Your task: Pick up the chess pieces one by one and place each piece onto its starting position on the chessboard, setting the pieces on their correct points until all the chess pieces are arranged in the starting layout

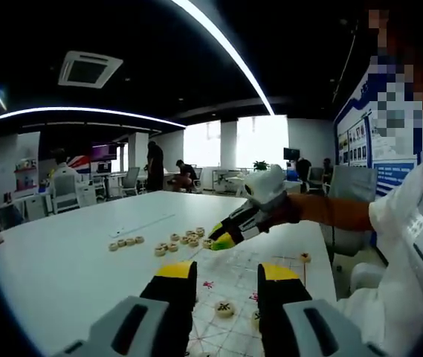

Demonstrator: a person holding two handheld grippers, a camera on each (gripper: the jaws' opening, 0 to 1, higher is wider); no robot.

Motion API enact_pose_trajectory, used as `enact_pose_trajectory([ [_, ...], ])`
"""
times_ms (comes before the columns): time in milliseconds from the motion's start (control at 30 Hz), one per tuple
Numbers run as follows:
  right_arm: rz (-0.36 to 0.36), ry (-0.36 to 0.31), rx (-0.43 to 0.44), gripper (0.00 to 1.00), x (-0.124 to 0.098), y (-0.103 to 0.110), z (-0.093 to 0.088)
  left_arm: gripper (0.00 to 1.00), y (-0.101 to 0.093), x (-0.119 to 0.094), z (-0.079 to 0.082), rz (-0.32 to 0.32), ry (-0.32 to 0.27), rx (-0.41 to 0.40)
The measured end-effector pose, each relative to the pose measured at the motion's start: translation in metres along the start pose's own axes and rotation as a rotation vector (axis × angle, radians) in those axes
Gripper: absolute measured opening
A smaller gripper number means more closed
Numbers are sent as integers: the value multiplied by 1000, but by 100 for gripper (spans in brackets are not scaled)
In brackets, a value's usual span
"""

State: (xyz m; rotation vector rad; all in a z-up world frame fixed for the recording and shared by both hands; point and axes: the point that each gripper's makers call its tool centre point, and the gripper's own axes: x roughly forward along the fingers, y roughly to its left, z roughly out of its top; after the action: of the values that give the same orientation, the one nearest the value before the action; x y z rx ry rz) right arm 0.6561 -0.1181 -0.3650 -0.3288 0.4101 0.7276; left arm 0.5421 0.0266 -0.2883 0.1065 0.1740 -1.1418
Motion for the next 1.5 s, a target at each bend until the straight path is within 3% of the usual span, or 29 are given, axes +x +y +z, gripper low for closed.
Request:
enact_pose_trajectory([
  [300, 6, 65, 6, 18, 40, -5, -13, 34, 5, -4, 0, 10, -4, -4],
  [600, 8, 85, 16, 18, 46, -5, -16, 34, 7, -7, 2, 16, -11, -9],
  [767, -9, 102, 40, 29, 43, -4, -20, 34, 7, -7, 3, 17, -14, -6],
  [1200, -53, 24, 27, 31, 27, -6, 12, 34, 7, -11, 6, 28, -23, -1],
  [1333, -52, 14, 43, 31, 37, -8, 21, 34, 9, -13, 8, 35, -26, 0],
  [1500, -56, 37, 104, 34, 61, -17, 18, 34, 11, -16, 9, 41, -33, -1],
])
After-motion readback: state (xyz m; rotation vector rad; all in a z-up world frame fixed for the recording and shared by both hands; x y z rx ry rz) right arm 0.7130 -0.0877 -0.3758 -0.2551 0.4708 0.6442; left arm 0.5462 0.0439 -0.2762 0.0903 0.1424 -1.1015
